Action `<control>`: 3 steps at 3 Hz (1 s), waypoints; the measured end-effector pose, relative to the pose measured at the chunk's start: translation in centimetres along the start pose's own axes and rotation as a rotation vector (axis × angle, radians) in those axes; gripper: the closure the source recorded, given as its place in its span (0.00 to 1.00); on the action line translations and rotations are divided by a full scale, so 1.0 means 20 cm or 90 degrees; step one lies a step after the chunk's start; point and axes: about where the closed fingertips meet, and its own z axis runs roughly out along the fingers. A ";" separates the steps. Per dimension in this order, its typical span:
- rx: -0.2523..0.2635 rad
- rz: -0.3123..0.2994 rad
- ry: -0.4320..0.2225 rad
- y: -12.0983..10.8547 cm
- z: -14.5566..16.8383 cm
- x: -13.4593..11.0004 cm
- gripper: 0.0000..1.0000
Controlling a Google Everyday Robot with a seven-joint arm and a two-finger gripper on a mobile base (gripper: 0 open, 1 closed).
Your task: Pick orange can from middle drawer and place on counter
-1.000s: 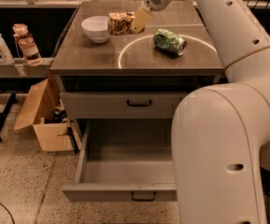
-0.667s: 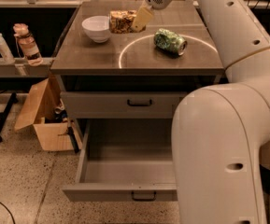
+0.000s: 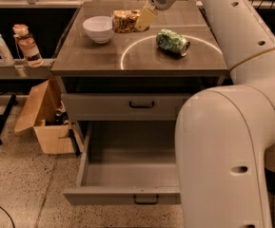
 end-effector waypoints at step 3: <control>0.000 0.000 0.000 0.00 0.00 0.00 0.00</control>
Offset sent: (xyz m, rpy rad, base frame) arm 0.0000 0.0000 0.0000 0.0000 0.0000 0.0000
